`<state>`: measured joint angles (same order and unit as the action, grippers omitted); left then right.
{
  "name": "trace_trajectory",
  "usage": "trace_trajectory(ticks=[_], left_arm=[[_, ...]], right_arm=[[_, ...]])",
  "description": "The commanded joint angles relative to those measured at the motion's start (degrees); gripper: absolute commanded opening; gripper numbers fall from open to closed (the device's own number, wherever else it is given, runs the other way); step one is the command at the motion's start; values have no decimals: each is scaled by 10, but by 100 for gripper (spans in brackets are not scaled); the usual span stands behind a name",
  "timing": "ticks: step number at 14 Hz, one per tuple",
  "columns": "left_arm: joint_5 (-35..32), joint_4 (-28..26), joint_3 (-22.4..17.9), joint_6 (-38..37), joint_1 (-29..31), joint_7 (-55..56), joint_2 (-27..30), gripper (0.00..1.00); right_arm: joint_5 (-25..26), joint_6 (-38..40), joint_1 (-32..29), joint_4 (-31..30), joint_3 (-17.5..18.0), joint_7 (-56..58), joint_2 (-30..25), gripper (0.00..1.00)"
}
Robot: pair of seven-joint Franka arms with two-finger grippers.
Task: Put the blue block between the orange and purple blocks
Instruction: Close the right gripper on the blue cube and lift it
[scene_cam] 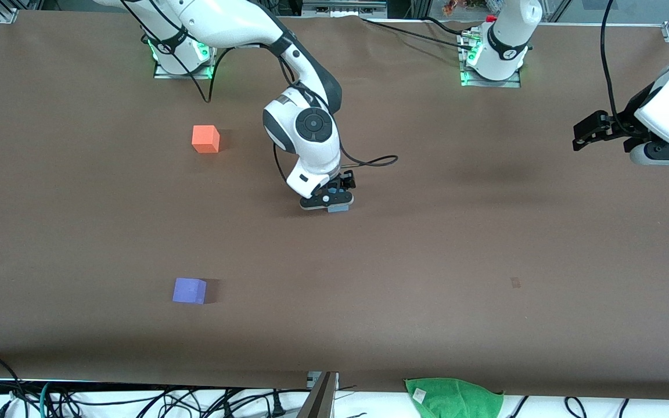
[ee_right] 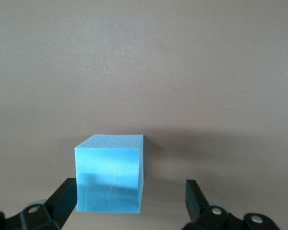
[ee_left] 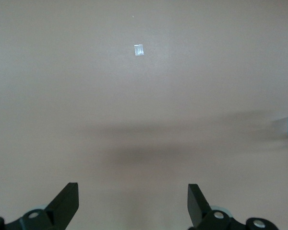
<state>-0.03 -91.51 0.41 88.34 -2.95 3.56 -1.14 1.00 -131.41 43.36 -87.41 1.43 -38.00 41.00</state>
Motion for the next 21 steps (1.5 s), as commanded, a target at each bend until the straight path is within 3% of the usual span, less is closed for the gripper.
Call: trace_trajectory(ticks=[1, 15, 16, 18, 20, 21], left_arm=[[-4, -5, 5, -9, 10, -11, 11, 100], [-6, -6, 5, -8, 11, -12, 8, 100], [-6, -4, 6, -8, 11, -12, 9, 100], [-5, -2, 6, -7, 12, -12, 10, 100], [-5, 0, 5, -5, 11, -12, 9, 100], [-5, 1, 5, 0, 12, -12, 7, 100]], right_arm=[[-4, -6, 15, 15, -5, -20, 18, 100], [-2, -53, 37, 15, -5, -24, 58, 99], [-1, -53, 37, 15, -5, -23, 58, 92], [1, -53, 37, 15, -6, -23, 57, 54], [3, -53, 38, 15, -6, -19, 56, 23], [4, -53, 38, 15, -6, -16, 52, 22]])
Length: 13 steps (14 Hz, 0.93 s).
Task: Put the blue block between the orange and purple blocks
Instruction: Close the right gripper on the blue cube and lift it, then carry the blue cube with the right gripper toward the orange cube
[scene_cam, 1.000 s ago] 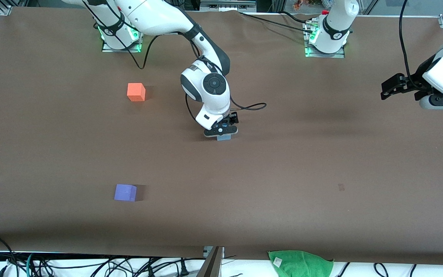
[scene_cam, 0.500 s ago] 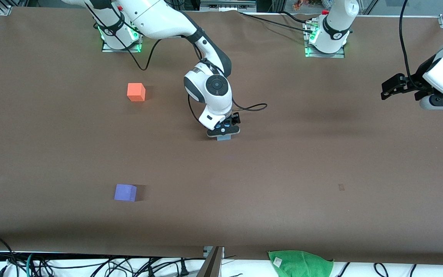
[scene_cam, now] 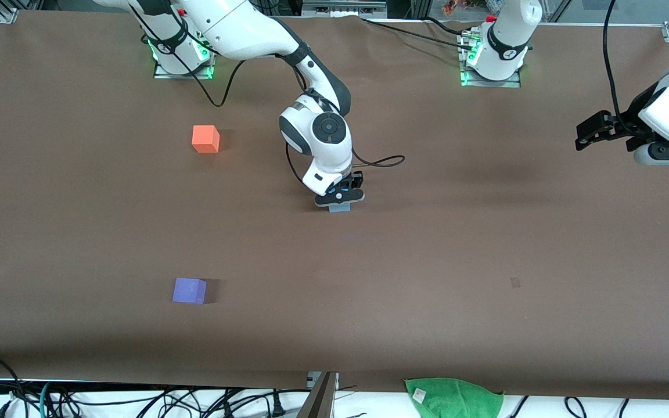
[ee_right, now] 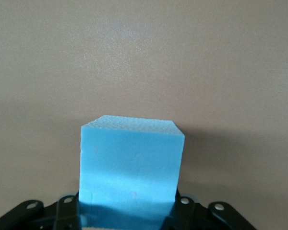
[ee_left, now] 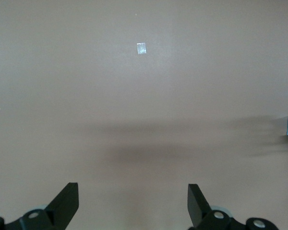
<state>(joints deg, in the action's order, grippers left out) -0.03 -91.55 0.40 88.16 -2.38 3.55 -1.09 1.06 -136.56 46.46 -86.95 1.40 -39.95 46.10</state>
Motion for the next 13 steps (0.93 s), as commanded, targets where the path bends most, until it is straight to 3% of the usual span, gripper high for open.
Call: trace_trajectory(ticks=[1, 4, 7, 13], left_arm=[[-5, 1, 5, 10, 5, -12, 6, 100], [-5, 2, 7, 11, 4, -12, 7, 100], [-6, 2, 7, 20, 4, -12, 3, 100], [-9, 0, 7, 20, 4, -11, 1, 100]], right_arm=[[4, 1, 5, 13, -7, 9, -4, 22], [0, 21, -7, 16, -10, 20, -35, 22], [-1, 89, -44, 15, -11, 57, -82, 22], [-9, 254, -202, -8, -13, 280, -176, 20]])
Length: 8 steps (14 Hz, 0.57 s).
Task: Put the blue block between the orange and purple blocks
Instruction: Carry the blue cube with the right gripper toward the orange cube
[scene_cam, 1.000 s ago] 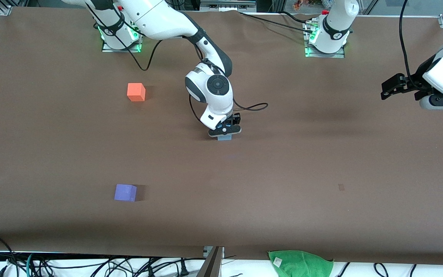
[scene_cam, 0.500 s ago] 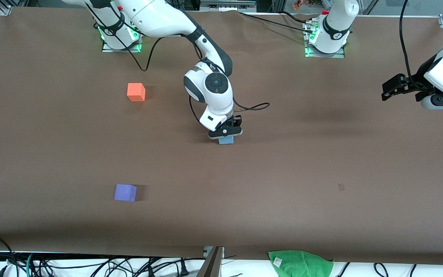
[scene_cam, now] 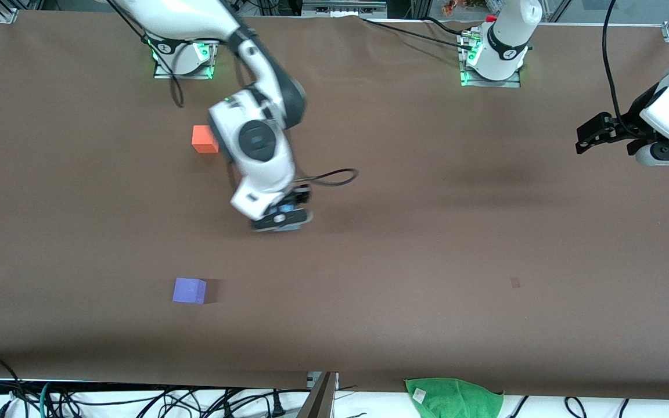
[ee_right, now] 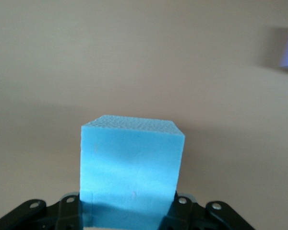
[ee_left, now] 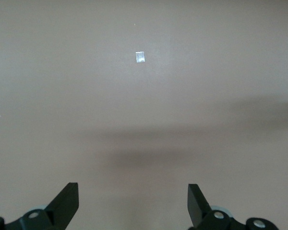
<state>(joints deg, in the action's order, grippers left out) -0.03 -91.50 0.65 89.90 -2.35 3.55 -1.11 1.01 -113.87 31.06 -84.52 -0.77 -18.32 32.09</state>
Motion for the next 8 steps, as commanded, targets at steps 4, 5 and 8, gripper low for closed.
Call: trace_trajectory(ticks=[4, 5, 8], left_arm=[[-10, 0, 4, 3, 2, -12, -4, 100], [-10, 1, 4, 3, -3, -12, -4, 100], [-13, 3, 22, 4, -6, -11, -7, 100]], right_arm=[[-22, 50, -100, -83, -20, 122, -77, 12], [-23, 45, -100, -100, -36, 126, -84, 12], [-23, 9, -100, -145, -63, 127, -88, 13]])
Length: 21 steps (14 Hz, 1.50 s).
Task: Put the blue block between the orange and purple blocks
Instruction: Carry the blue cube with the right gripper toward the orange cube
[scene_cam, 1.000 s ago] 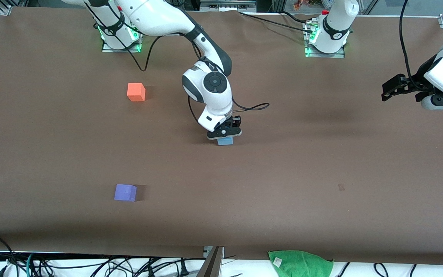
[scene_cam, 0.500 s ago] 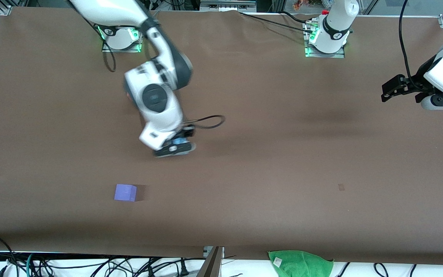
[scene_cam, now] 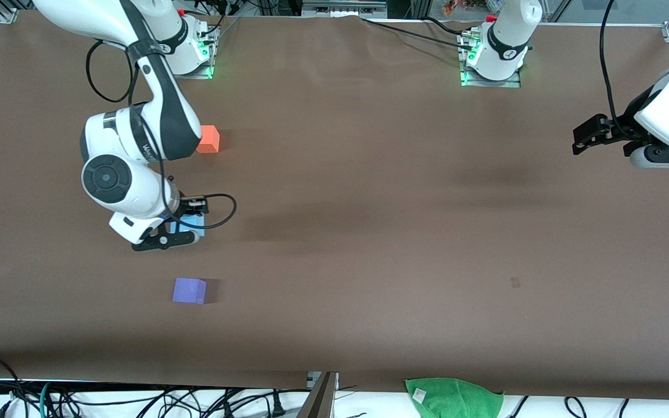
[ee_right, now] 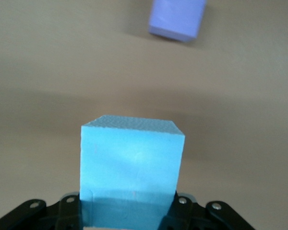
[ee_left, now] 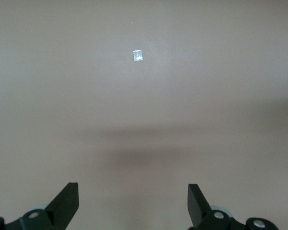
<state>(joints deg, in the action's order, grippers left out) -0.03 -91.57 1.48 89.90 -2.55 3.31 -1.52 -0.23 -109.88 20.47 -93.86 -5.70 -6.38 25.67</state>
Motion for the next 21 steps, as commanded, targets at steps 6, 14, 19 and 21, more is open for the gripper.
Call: trace_trajectory(ticks=[6, 14, 19, 21], left_arm=[[-12, 5, 18, 4, -4, -8, -1, 100], [-11, 3, 26, 2, -4, -4, 6, 100], [-13, 3, 34, 3, -4, -1, 6, 100], [-13, 3, 34, 2, -4, -1, 6, 100]], right_arm=[[-44, -148, 6, -169, -27, -4, -39, 13], [-45, -317, 10, -308, -20, -27, -55, 13], [-45, -358, 10, -331, -16, -27, -46, 14], [-45, -358, 11, -331, -15, -27, -42, 32]])
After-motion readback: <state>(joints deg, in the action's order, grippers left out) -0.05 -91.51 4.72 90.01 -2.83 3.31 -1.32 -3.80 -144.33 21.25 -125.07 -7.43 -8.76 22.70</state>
